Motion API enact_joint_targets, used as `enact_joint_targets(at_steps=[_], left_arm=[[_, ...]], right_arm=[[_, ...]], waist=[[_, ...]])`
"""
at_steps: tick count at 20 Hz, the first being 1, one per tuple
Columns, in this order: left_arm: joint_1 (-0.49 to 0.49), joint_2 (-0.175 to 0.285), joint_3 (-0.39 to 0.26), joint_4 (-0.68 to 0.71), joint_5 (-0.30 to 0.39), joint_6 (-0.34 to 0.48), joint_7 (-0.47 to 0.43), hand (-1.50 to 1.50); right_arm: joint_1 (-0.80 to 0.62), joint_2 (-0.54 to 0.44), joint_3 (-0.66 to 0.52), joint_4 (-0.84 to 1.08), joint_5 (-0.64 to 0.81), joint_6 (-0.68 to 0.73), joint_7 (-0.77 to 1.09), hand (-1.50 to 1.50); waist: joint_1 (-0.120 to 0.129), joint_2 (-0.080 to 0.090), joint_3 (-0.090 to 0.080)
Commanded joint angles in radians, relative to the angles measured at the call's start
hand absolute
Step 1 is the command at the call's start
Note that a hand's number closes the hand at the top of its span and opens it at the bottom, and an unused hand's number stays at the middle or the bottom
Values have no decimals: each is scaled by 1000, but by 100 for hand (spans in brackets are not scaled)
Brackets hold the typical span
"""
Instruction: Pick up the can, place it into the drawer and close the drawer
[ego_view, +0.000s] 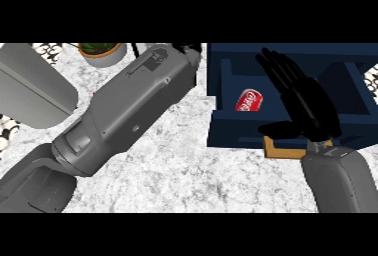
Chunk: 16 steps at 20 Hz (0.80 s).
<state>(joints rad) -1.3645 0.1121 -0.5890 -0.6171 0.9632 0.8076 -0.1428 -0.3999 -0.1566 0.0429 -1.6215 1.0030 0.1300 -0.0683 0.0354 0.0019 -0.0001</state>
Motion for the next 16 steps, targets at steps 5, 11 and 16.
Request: enact_joint_targets(at_steps=[5, 11, 16], left_arm=[[68, 61, -19, -148, -54, 65, 62, -150], [114, 173, -25, -263, -86, 56, 150, -150], [175, 186, -5, -300, -102, 45, 142, -150]], right_arm=[[-161, 52, 12, 424, 169, -240, -13, -150], [-260, 44, -36, 686, 227, -383, -25, -150], [-349, 30, -74, 883, 275, -525, -39, -150]], waist=[[14, 1, 1], [15, 0, 1], [19, 9, 1]])
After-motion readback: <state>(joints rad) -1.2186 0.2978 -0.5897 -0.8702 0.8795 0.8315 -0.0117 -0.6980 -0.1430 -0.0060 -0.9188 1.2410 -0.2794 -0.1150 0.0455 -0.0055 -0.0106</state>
